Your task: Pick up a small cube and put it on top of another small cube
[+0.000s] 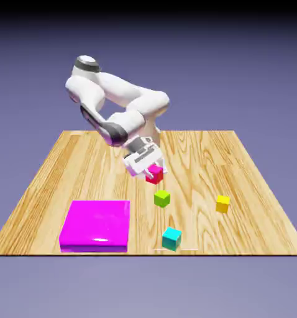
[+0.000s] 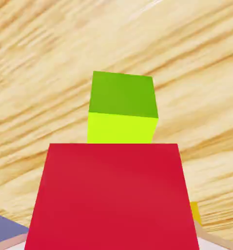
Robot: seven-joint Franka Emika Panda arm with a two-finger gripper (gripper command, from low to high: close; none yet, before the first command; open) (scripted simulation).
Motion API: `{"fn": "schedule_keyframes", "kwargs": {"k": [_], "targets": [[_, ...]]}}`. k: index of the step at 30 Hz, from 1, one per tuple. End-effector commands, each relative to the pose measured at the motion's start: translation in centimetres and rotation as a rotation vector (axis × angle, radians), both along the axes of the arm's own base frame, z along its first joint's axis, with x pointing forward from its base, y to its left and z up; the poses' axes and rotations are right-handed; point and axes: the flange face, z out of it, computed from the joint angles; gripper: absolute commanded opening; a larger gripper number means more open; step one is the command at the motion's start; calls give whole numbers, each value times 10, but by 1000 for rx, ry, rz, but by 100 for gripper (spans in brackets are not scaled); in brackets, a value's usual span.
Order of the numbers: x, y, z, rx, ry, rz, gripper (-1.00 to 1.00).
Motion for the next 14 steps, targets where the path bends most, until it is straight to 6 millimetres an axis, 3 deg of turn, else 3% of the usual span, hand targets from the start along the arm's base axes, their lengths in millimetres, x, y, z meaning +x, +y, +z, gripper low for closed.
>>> {"fn": "schedule_keyframes", "kwargs": {"k": [1,14], "targets": [[1,3,-4,5,6,4,-100],[17,20,-43,-20,-20,-17,-100]]}}
